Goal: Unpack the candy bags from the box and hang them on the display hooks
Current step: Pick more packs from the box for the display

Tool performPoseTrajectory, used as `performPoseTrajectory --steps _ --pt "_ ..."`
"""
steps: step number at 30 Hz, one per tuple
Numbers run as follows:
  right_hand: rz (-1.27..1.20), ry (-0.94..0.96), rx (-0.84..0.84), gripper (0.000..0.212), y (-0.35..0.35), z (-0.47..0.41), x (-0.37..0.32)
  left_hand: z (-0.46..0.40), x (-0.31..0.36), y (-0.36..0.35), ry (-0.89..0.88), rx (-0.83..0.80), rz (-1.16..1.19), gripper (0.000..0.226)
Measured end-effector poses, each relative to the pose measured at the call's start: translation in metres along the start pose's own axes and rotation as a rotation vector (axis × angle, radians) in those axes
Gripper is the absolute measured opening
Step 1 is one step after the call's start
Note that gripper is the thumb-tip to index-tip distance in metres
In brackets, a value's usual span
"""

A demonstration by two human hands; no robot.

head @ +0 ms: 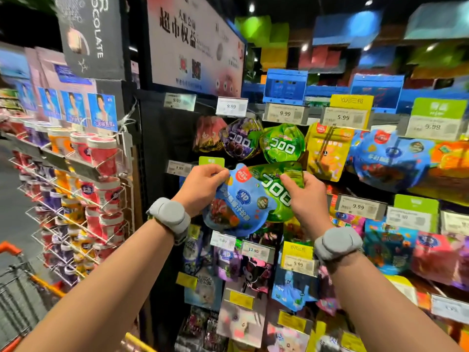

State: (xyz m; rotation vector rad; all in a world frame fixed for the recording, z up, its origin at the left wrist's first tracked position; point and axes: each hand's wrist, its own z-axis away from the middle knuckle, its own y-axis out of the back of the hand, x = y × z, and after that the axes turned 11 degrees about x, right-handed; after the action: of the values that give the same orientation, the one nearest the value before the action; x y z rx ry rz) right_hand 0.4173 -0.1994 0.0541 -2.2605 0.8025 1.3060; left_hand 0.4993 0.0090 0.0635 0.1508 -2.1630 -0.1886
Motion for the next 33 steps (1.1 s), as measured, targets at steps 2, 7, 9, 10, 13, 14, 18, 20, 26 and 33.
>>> performPoseTrajectory --steps 2,7,9,10,13,14,18,20,26,33 --pt "-0.013 -0.014 0.011 0.024 -0.001 -0.005 -0.003 -0.006 0.005 0.001 -0.053 -0.022 -0.047 0.029" --pt "-0.036 -0.056 0.034 0.016 -0.002 -0.010 -0.009 -0.019 0.015 -0.004 -0.206 -0.008 -0.246 0.036" --pt "-0.044 -0.061 0.043 0.019 -0.003 -0.012 -0.008 -0.024 0.021 -0.006 -0.257 0.002 -0.302 0.039" --pt "-0.046 -0.063 0.049 0.021 -0.004 -0.013 -0.008 -0.027 0.025 -0.008 -0.286 0.011 -0.327 0.040" --pt "-0.043 -0.086 0.079 0.020 -0.006 -0.016 -0.012 -0.034 0.035 -0.012 -0.368 0.067 -0.398 0.040" --pt "-0.065 -0.103 0.077 0.018 -0.006 -0.017 -0.013 -0.037 0.038 -0.013 -0.391 0.092 -0.411 0.039" --pt "-0.092 -0.130 0.077 0.057 -0.008 -0.027 -0.010 -0.051 0.045 -0.019 -0.412 0.145 -0.447 0.035" --pt "-0.061 -0.104 0.070 0.058 -0.007 -0.030 -0.011 -0.058 0.050 -0.021 -0.409 0.137 -0.470 0.038" --pt "0.050 0.044 0.111 0.049 -0.005 -0.033 -0.030 -0.081 0.061 -0.032 -0.499 0.058 -0.585 0.061" --pt "0.150 0.163 0.101 0.050 -0.005 -0.055 -0.030 -0.102 0.073 -0.043 -0.601 0.053 -0.628 0.065"
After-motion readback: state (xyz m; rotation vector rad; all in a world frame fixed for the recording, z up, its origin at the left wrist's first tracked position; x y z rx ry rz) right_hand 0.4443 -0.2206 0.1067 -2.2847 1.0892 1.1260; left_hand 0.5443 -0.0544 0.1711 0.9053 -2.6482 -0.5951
